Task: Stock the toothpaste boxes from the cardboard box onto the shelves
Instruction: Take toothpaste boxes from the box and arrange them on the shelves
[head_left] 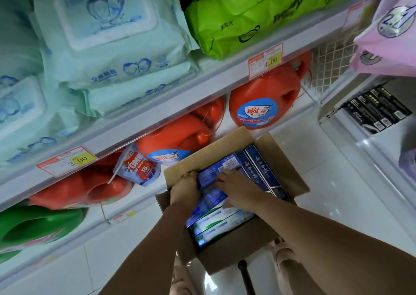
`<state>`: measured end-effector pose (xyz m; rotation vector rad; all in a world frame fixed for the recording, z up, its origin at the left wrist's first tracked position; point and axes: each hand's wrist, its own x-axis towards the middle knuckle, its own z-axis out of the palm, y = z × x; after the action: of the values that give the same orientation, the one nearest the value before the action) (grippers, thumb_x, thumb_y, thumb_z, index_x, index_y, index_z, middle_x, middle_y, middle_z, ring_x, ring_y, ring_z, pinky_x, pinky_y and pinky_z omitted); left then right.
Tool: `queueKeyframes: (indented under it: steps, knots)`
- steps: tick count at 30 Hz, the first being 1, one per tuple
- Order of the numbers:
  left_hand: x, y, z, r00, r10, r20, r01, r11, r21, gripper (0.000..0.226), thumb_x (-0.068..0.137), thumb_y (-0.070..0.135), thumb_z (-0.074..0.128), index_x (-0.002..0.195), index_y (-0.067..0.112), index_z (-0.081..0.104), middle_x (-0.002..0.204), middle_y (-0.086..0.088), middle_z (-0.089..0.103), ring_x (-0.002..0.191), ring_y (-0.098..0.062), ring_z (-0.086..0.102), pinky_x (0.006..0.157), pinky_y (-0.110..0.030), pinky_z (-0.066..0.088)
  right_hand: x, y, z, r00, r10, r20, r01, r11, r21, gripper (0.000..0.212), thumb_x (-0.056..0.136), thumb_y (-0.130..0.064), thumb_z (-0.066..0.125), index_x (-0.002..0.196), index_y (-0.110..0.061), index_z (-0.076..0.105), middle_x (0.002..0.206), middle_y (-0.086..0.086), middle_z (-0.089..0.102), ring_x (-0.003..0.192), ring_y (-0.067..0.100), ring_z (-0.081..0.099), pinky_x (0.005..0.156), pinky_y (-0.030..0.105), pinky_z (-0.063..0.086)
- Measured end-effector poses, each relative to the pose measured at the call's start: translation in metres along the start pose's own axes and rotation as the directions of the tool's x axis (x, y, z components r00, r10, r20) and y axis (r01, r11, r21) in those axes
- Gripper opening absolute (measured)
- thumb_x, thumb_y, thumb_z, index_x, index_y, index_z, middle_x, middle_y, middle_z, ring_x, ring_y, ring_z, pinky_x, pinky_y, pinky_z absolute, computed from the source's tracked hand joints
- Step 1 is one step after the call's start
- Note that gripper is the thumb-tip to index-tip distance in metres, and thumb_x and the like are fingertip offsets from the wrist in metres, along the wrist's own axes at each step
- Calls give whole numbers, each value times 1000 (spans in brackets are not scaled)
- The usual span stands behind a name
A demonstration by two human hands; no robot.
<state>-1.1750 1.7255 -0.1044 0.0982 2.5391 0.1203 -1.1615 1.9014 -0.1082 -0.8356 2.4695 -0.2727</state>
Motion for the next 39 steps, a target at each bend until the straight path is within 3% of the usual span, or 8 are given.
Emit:
queueKeyframes:
  steps: [5,11,14,16,20,25,34,39]
  knots:
    - [-11,-13,-23,1000,14,6,-12,978,-208,47,82,29,65,125,15,52,118,-6,63,107,-28,61,85,-34,49,-10,6,12,988,151,21,-151,989,-3,60,84,5,51,140,-15,42,137,11,48,127,29,40,107,37,25]
    - [-53,-38,-85,962,208,179,-44,760,-648,69,80,14,71,133,46,42,120,29,55,108,10,53,90,-6,39,-29,13,-11,935,309,175,-351,873,337,62,81,-10,67,135,-32,47,118,7,63,103,24,60,84,32,51]
    - [-75,-42,-98,974,112,198,79,647,-758,60,66,33,78,122,37,58,121,9,65,106,-8,62,97,-26,46,-44,14,-36,917,342,207,-400,804,441,55,74,-27,78,124,-21,56,118,3,64,102,20,61,78,28,50]
    - [-93,-46,-104,980,24,196,150,557,-817,69,50,47,78,113,22,64,107,-3,72,92,-17,70,83,-31,54,-59,16,-52,894,400,202,-446,747,493,62,74,-34,79,127,-15,54,127,4,59,110,20,58,84,29,47]
    - [-133,-51,-115,985,-67,162,175,422,-890,61,52,43,82,104,17,64,92,-3,75,84,-23,72,78,-35,58,-98,17,-79,836,503,220,-453,406,794,85,70,-27,83,141,-9,41,140,6,48,113,21,57,80,19,46]
    - [-188,-52,-136,983,-171,66,120,331,-936,6,86,11,66,86,13,60,57,5,70,49,-9,66,46,-16,50,-152,0,-119,888,350,297,-318,3,948,38,80,-11,71,115,0,61,91,15,73,69,20,70,62,29,55]
    - [-274,-37,-169,997,-72,34,52,264,-963,63,60,36,82,108,1,63,86,-15,74,63,-20,69,53,-26,54,-223,-31,-203,982,164,97,-113,94,989,53,64,-9,71,116,-9,62,97,10,73,77,18,71,61,24,54]
    - [-317,-15,-200,999,-12,46,47,126,-991,33,80,26,71,98,-2,64,78,-18,71,55,-21,68,49,-24,54,-255,-43,-239,982,171,-76,56,119,991,93,32,-27,96,118,-13,63,108,14,70,85,24,68,67,32,58]
